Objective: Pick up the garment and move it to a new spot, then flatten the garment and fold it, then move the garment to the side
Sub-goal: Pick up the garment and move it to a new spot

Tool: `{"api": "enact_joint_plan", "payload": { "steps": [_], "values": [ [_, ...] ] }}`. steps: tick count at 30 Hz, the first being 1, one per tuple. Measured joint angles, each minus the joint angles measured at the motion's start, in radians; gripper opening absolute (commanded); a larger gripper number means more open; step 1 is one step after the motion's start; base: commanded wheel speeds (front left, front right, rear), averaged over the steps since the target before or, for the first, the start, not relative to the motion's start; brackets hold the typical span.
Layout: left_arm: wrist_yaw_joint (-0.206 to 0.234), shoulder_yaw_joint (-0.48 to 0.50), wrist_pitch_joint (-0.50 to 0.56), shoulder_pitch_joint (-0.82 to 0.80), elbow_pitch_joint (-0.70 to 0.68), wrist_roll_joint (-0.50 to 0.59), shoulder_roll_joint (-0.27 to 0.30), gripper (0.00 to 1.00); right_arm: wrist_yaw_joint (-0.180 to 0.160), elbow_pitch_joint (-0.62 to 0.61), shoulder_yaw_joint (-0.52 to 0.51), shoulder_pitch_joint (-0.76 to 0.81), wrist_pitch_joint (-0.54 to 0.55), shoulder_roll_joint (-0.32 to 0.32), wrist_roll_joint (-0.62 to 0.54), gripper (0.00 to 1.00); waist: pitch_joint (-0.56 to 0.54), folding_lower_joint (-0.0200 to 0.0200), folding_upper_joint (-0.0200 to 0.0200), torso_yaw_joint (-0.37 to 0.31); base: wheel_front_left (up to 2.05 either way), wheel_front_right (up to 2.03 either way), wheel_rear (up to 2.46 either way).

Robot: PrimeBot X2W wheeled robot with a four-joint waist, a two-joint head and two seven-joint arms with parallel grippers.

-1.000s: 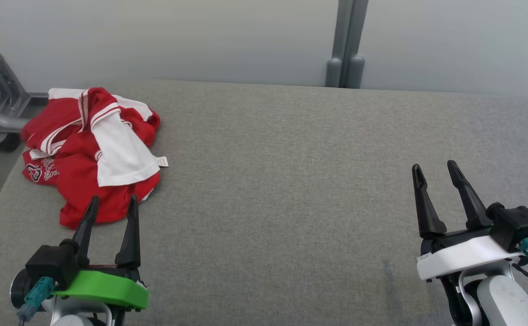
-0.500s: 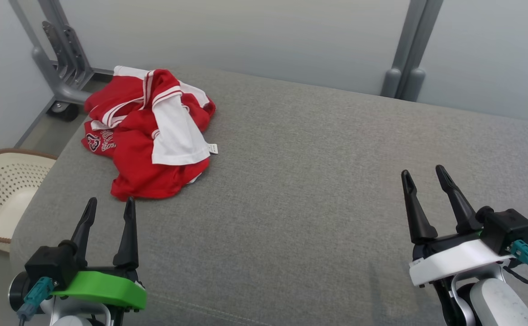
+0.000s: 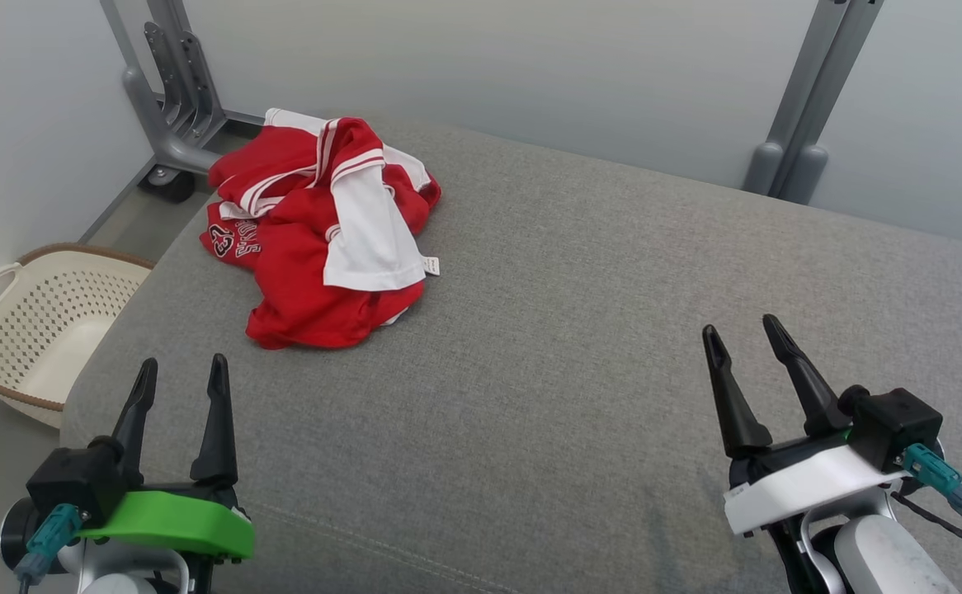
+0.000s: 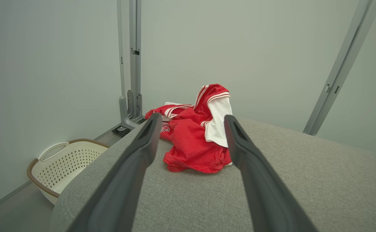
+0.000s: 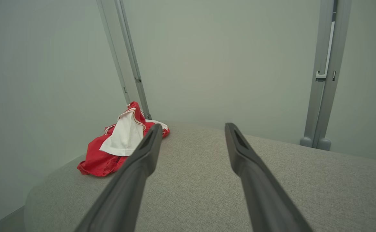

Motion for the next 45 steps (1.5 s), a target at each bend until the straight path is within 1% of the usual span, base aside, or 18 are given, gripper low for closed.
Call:
{"api": "enact_joint_plan", "payload": {
  "steps": [15, 24, 33, 36, 40, 45],
  "values": [
    [0.003, 0.008, 0.008, 0.002, -0.013, -0.002, 0.0, 1.0, 0.001, 0.009, 0.001, -0.001, 0.0, 0.0, 0.0, 1.0, 0.005, 0.0, 0.0, 0.004, 0.0, 0.0, 0.0],
    [0.003, 0.009, 0.036, -0.011, -0.035, -0.014, 0.009, 1.0, 0.008, 0.003, 0.011, -0.01, 0.0, -0.001, -0.004, 1.0, 0.04, 0.0001, 0.0, -0.006, 0.0, 0.0, 0.0],
    [-0.002, 0.024, 0.094, -0.132, -0.025, -0.027, 0.038, 1.0, 0.009, -0.018, 0.026, -0.053, 0.003, -0.004, -0.024, 1.0, 0.099, 0.0, 0.0, -0.034, 0.0, 0.0, 0.0],
    [-0.011, 0.037, 0.115, -0.188, -0.01, -0.036, 0.044, 1.0, 0.009, -0.022, 0.03, -0.07, 0.007, -0.004, -0.031, 1.0, 0.121, 0.0, 0.0, -0.049, 0.0, 0.0, 0.0],
    [-0.025, 0.044, 0.145, -0.255, 0.031, -0.058, 0.049, 1.0, 0.01, -0.03, 0.03, -0.094, 0.014, -0.006, -0.033, 1.0, 0.148, 0.0, 0.0, -0.074, 0.0, 0.0, 0.0],
    [-0.035, 0.076, 0.185, -0.33, 0.1, -0.102, 0.058, 1.0, 0.009, -0.05, 0.03, -0.124, 0.015, -0.007, -0.04, 1.0, 0.183, 0.0, 0.0, -0.113, 0.0, 0.0, 0.0]
  ]
}}
